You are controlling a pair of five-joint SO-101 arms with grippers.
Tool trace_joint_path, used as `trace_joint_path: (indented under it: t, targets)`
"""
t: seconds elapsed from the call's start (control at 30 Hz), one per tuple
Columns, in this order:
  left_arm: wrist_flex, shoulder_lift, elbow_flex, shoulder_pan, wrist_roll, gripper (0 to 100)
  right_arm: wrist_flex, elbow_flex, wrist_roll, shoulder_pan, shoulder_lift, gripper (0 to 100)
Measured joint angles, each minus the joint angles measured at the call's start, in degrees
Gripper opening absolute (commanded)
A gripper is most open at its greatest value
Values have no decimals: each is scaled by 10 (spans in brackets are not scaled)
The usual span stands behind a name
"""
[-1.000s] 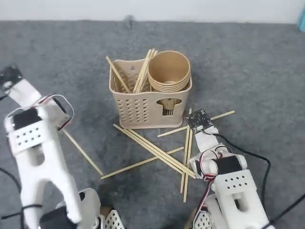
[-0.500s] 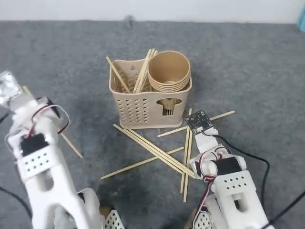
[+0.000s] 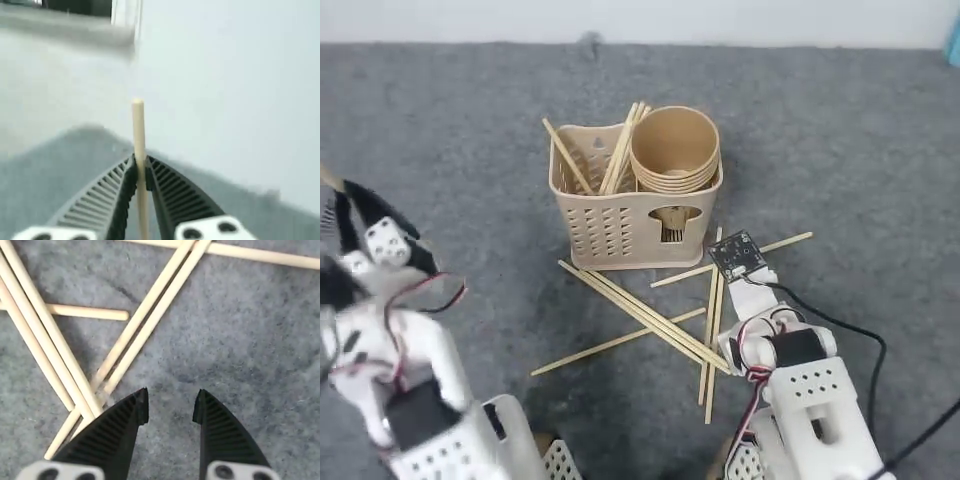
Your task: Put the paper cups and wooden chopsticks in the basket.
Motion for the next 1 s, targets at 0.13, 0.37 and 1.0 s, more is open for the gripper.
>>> trace_joint_path:
  t: [0.13, 0.37, 1.0]
  targets:
    - [-4, -80, -1, 4, -4, 13, 0, 0, 0, 0, 0, 162]
    - [-139, -138, 4, 4, -4, 13, 0, 0, 0, 0, 0, 162]
    - [-450, -75, 91, 325, -5, 13, 0, 0, 0, 0, 0, 162]
